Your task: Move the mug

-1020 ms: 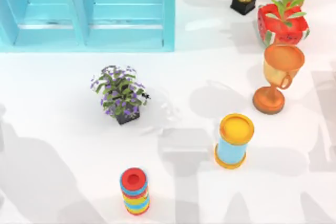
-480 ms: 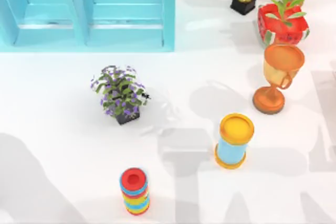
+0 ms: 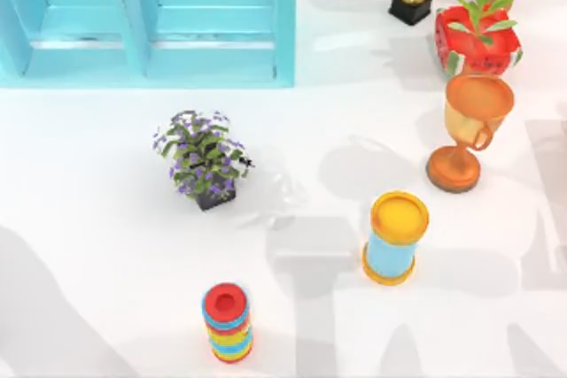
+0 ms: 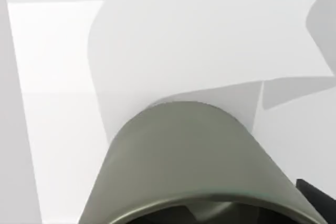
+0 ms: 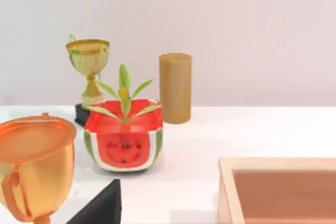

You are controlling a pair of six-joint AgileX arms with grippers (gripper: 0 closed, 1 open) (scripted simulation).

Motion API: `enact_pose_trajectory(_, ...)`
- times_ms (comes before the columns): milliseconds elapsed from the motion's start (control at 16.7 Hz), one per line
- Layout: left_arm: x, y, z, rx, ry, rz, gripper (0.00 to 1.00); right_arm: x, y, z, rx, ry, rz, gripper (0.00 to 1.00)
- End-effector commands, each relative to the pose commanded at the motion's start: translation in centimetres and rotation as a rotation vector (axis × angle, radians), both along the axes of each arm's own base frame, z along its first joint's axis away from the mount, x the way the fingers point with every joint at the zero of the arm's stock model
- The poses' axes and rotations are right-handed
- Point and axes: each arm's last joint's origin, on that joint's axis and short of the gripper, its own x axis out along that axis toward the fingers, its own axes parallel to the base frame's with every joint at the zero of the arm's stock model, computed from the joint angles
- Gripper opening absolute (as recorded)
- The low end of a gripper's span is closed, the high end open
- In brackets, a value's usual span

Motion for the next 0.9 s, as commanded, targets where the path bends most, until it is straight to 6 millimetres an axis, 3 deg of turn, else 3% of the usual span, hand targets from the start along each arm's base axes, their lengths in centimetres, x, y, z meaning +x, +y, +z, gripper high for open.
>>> enact_pose_trajectory(660,0.00,0.00,0.00,0.000,0.000,0.000,0.98,0.00,0.00,0.00,0.000,0.000,0.000,1.00)
enact_pose_trajectory(900,0.00,0.00,0.00,0.000,0.000,0.000,1.00,0.00,0.00,0.00,0.000,0.000,0.000,1.00)
